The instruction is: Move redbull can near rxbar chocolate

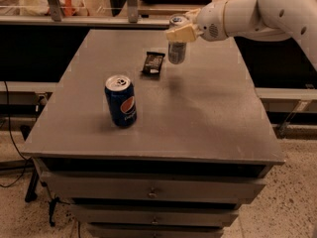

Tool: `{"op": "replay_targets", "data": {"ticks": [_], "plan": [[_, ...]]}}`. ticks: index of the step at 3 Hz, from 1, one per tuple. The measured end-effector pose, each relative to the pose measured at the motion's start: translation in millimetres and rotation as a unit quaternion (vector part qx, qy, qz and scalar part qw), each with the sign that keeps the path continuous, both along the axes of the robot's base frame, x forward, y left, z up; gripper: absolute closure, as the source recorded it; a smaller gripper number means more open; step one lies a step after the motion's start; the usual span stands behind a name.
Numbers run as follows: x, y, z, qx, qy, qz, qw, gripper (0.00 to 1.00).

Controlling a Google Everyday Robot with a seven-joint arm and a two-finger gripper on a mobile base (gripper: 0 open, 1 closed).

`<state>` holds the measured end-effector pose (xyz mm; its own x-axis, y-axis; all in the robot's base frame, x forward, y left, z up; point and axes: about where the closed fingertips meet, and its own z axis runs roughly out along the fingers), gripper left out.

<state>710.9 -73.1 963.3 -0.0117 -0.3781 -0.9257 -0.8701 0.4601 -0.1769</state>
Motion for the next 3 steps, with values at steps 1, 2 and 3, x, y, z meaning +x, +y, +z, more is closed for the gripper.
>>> {"op": "replay_targets", "data": {"ticks": [1, 2, 3], "plan": [[9, 8, -11, 0.0, 0.017, -0.015, 0.9997, 1.0], [16, 10, -22, 0.002, 0.034, -0.026, 0.9991, 1.0], [22, 10, -30, 0.005, 0.049, -0.038, 0.9981, 0.82]]}}
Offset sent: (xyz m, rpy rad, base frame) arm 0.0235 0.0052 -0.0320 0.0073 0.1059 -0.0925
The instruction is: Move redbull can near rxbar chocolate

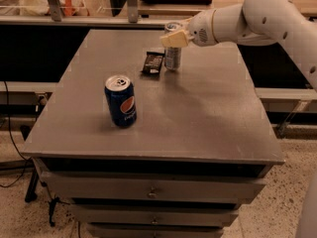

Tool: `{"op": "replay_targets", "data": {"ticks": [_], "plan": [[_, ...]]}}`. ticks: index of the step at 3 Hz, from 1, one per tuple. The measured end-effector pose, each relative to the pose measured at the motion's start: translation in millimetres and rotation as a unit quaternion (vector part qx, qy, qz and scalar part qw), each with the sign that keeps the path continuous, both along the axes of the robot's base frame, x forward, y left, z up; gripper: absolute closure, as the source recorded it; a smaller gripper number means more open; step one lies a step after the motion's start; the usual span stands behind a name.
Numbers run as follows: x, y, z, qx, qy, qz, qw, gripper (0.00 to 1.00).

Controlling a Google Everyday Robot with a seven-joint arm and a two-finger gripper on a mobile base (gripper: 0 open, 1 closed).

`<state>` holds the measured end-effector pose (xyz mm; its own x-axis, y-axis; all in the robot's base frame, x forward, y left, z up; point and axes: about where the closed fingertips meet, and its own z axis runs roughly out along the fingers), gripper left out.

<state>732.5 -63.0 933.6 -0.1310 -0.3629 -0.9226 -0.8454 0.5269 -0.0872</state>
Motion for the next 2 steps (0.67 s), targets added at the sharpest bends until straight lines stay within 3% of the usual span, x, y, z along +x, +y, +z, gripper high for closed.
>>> {"op": "replay_targets", "data": {"ticks": [2], "plan": [[10.2, -1.2, -9.3, 0.011, 0.017, -0.01, 0.9998, 0.36]]}}
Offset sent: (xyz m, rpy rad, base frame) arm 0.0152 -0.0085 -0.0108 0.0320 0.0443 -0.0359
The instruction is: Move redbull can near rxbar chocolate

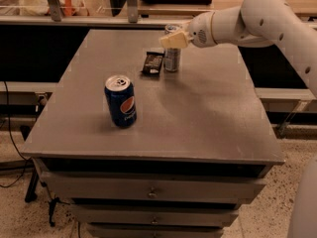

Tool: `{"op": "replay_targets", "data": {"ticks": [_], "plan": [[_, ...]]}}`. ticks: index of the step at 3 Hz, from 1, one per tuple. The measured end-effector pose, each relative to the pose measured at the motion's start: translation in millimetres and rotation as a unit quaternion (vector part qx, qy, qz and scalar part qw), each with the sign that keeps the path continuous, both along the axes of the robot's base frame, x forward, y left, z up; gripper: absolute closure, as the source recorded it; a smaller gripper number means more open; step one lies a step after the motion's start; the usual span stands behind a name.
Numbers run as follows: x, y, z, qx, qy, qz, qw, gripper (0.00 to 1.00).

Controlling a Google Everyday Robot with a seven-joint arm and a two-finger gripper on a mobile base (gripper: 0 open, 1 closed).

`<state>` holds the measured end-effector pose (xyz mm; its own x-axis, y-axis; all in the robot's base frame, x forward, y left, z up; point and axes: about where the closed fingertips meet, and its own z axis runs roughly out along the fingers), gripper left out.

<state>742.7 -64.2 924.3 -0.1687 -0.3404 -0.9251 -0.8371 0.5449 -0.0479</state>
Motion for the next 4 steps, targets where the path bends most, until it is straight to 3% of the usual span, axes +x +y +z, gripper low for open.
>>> {"op": "replay_targets", "data": {"ticks": [1, 2, 4], "plan": [[3.1, -0.4, -2.1, 0.003, 0.004, -0.001, 1.0, 0.12], [4.3, -1.1, -3.1, 0.005, 0.005, -0.001, 1.0, 0.0], [0.9, -7.6, -4.4, -0.011, 0.008, 0.002, 0.9999, 0.0]]}}
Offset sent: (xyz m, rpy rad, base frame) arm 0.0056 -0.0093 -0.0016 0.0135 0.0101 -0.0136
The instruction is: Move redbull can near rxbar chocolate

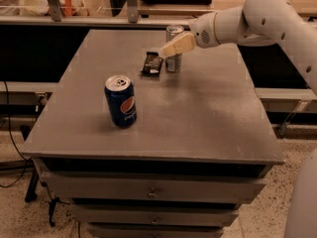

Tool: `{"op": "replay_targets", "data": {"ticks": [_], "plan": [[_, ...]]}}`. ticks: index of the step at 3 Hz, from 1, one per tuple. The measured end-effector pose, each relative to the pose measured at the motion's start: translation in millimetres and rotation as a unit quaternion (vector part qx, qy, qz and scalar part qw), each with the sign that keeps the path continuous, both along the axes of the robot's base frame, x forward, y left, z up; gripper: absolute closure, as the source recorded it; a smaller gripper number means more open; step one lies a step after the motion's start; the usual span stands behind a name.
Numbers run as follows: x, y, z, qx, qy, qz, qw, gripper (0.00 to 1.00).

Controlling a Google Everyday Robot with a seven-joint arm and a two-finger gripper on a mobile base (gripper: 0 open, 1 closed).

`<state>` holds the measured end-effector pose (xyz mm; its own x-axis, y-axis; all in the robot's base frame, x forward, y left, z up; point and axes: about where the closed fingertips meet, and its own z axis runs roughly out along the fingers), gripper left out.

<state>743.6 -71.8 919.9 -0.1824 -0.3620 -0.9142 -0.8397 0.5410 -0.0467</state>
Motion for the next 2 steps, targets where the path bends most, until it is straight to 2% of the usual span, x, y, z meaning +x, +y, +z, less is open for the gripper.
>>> {"op": "replay_targets", "data": {"ticks": [1, 2], "plan": [[-7, -16, -1, -0.035, 0.01, -0.001, 0.9993, 0.0], [-22, -43, -4, -0.082, 0.033, -0.007, 0.9961, 0.0]]}}
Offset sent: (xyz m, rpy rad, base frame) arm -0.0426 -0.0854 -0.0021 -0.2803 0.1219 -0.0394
